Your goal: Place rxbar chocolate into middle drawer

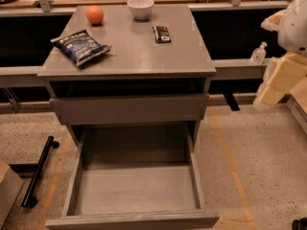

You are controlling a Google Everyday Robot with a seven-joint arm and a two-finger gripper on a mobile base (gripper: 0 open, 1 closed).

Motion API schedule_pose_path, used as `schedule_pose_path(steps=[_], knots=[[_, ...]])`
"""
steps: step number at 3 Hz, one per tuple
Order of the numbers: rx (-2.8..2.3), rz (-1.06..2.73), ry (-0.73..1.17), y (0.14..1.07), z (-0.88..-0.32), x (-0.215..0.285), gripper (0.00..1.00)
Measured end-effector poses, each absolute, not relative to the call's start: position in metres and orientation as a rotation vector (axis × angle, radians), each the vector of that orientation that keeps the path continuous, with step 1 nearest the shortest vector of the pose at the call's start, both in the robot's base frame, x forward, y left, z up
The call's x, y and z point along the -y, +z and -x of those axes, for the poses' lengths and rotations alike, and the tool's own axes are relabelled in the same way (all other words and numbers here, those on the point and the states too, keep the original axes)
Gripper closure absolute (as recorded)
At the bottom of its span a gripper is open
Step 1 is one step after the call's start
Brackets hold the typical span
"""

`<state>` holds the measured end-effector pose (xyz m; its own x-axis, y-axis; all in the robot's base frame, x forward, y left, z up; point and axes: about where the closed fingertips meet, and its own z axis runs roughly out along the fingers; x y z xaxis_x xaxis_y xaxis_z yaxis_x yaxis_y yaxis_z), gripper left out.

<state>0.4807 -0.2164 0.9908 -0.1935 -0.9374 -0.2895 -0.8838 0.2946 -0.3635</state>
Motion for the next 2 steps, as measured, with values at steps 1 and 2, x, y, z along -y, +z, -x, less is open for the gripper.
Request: schedule_pose_path(steps=[1, 2], knots=[[-2.064, 1.566, -0.179, 1.0009, -0.5297, 0.2238, 0.0], [-2.064, 1.566, -0.178, 1.0008, -0.5297, 0.2237, 0.0]])
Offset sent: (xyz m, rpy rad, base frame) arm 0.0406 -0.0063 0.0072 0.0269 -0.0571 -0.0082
